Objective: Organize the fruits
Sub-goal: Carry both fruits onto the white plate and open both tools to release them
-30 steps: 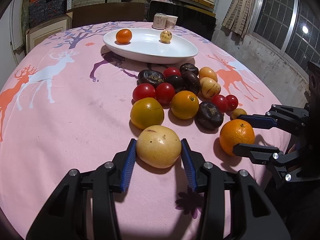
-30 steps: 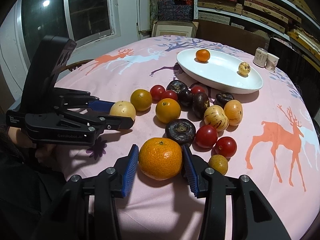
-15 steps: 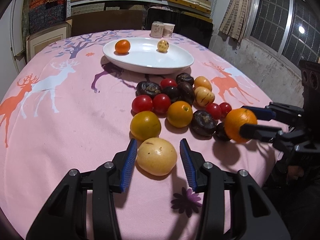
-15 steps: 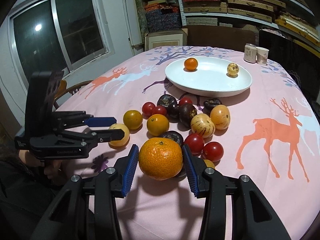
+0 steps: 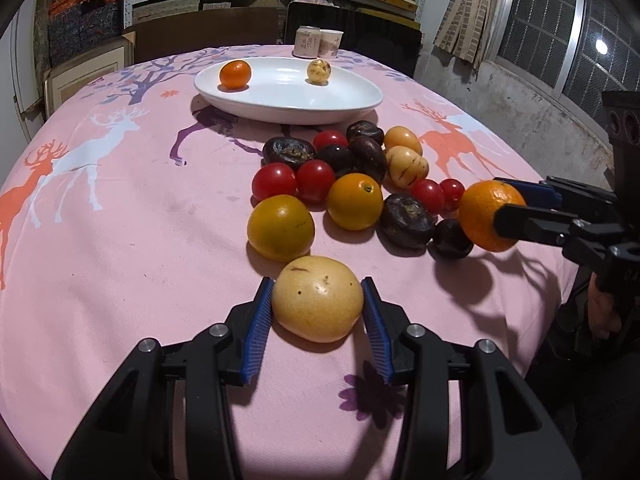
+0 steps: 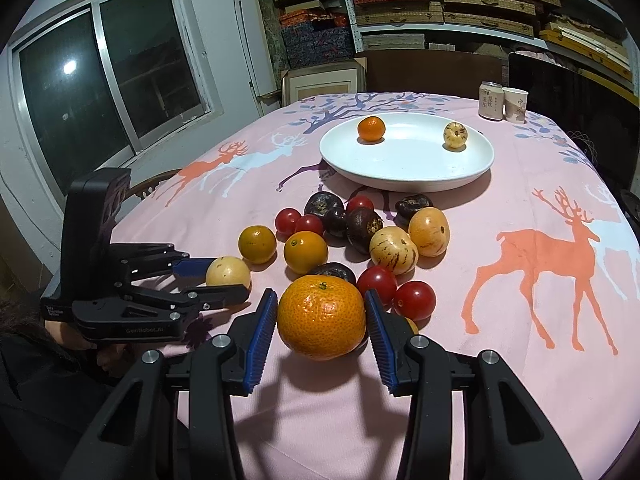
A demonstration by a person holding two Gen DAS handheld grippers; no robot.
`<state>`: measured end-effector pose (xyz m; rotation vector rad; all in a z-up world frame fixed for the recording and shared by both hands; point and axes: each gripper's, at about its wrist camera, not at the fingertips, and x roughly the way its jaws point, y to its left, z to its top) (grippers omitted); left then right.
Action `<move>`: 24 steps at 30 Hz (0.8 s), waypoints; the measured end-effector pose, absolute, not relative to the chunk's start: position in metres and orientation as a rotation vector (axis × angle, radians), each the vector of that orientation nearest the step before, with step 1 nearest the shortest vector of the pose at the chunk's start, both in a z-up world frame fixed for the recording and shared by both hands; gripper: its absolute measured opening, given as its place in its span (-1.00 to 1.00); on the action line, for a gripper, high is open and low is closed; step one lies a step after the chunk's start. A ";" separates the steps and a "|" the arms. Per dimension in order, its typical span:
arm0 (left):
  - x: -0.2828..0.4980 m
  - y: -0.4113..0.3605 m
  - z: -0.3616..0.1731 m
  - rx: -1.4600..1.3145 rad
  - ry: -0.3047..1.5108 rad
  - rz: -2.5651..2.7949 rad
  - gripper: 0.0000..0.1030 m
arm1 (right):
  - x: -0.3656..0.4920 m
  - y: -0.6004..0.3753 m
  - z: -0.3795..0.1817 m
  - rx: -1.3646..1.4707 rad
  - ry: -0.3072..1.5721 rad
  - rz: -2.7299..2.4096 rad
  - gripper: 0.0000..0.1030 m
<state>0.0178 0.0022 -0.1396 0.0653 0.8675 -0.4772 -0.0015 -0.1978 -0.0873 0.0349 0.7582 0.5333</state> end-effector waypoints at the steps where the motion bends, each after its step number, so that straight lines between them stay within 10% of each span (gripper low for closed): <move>1: 0.016 0.003 -0.138 0.060 0.862 -0.486 -0.17 | -0.001 -0.198 -0.087 0.038 0.757 0.535 -0.13; 13: 0.041 0.005 -0.086 0.019 0.772 -0.511 -0.17 | 0.027 -0.213 -0.057 0.085 0.717 0.530 -0.13; 24: 0.217 -0.026 -0.068 0.034 0.798 -0.456 -0.16 | 0.195 -0.216 -0.034 0.071 0.741 0.399 -0.12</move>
